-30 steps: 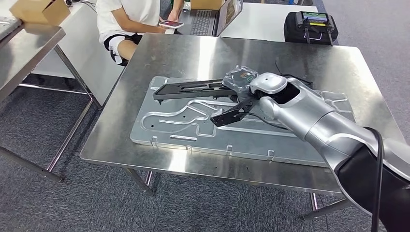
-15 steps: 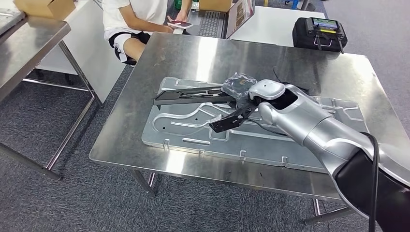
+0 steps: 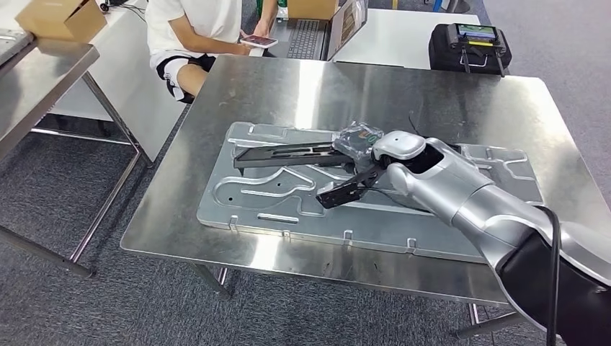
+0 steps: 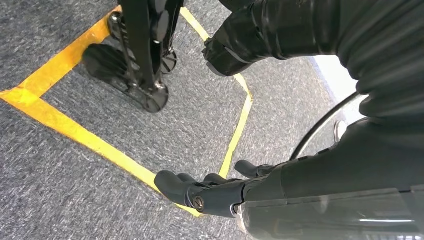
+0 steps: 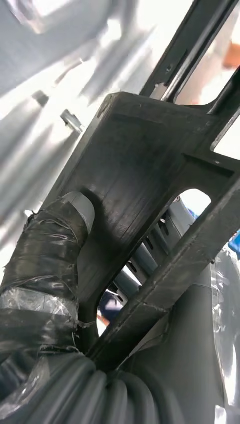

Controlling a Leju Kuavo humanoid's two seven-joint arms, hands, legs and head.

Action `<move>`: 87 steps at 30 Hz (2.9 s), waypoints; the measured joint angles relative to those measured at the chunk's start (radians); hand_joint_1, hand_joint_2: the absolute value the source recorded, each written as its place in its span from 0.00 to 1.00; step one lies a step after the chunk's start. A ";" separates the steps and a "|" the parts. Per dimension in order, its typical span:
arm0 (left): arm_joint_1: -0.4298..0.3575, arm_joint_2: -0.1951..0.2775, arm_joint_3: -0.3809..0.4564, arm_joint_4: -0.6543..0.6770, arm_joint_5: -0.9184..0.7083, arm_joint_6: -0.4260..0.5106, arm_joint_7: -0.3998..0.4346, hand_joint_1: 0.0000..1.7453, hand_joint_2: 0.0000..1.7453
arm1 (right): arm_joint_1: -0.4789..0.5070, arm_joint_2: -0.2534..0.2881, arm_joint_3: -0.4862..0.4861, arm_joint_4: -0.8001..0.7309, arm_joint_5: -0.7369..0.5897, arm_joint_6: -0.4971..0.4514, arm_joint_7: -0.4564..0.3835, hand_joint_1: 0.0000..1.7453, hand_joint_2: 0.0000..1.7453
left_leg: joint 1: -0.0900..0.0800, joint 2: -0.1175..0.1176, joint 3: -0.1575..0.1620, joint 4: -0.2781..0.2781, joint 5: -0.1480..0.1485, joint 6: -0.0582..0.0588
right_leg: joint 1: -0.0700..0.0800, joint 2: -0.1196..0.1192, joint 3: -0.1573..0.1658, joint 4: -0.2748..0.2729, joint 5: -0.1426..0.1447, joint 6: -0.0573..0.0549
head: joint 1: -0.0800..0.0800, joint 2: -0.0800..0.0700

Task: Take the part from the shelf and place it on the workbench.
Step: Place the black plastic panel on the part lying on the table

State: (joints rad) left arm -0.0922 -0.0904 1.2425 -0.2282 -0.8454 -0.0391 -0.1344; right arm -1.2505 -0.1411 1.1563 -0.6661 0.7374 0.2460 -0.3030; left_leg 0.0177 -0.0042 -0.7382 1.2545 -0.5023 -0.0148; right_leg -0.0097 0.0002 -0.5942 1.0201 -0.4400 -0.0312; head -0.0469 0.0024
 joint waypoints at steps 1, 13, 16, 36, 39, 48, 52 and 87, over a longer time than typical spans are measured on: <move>0.000 0.000 0.000 0.000 0.000 0.000 0.000 0.00 1.00 | 0.003 0.000 0.002 0.000 0.000 0.000 -0.001 1.00 1.00 | 0.001 0.001 0.028 -0.069 0.039 0.000 | -0.001 0.000 0.002 0.006 -0.007 0.003 | 0.000 0.000; -0.001 0.001 0.000 0.000 -0.005 -0.003 -0.003 0.00 1.00 | 0.012 -0.013 0.007 -0.001 -0.023 0.007 -0.002 0.50 0.50 | 0.001 -0.001 0.114 -0.230 0.083 0.049 | -0.004 0.000 -0.124 0.275 -0.143 0.050 | 0.001 0.000; 0.001 0.002 -0.002 0.000 -0.017 -0.007 -0.016 0.00 0.75 | 0.021 -0.024 0.009 -0.002 -0.031 0.006 -0.003 0.00 0.00 | 0.001 -0.004 0.126 -0.229 0.075 0.047 | -0.004 0.000 -0.113 0.216 -0.069 0.047 | 0.001 0.000; 0.001 0.012 -0.008 0.001 -0.013 -0.021 -0.050 0.00 0.00 | 0.023 -0.051 0.010 -0.026 -0.050 0.002 0.001 0.00 0.00 | -0.008 -0.001 0.136 -0.230 0.065 0.019 | 0.010 0.004 -0.014 0.014 0.000 0.017 | 0.000 0.000; 0.001 0.013 -0.008 0.001 -0.013 -0.022 -0.051 0.00 0.00 | 0.022 -0.056 0.010 -0.028 -0.052 0.002 0.001 0.00 0.00 | -0.003 0.001 0.140 -0.242 0.077 0.036 | 0.009 0.004 -0.018 0.027 -0.015 0.032 | 0.001 0.000; 0.002 0.012 -0.008 0.001 -0.014 -0.023 -0.053 0.00 0.00 | 0.022 -0.073 0.011 -0.030 -0.054 0.005 0.003 0.00 0.00 | 0.001 0.002 0.120 -0.227 0.087 0.043 | -0.012 0.001 -0.029 0.107 -0.049 0.055 | 0.001 0.000; 0.000 0.012 -0.008 0.001 -0.014 -0.023 -0.054 0.00 0.00 | 0.015 -0.074 0.011 -0.032 -0.056 0.005 0.005 0.00 0.00 | -0.002 0.000 0.108 -0.224 0.098 0.018 | -0.002 0.003 -0.001 0.027 -0.019 0.038 | 0.000 0.000; -0.004 -0.006 -0.008 0.003 -0.012 -0.029 -0.054 0.00 0.00 | -0.024 -0.056 0.014 -0.012 -0.042 -0.011 0.017 0.00 1.00 | 0.001 0.004 0.023 -0.127 0.026 -0.003 | 0.001 -0.007 0.020 0.003 -0.014 -0.003 | 0.004 0.000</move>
State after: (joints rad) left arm -0.0960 -0.0961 1.2346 -0.2255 -0.8579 -0.0686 -0.1882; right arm -1.2741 -0.1967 1.1704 -0.6780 0.6952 0.2353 -0.2859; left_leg 0.0189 -0.0001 -0.7153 1.1272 -0.4759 -0.0177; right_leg -0.0090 -0.0066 -0.5745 1.0234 -0.4545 -0.0338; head -0.0427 0.0025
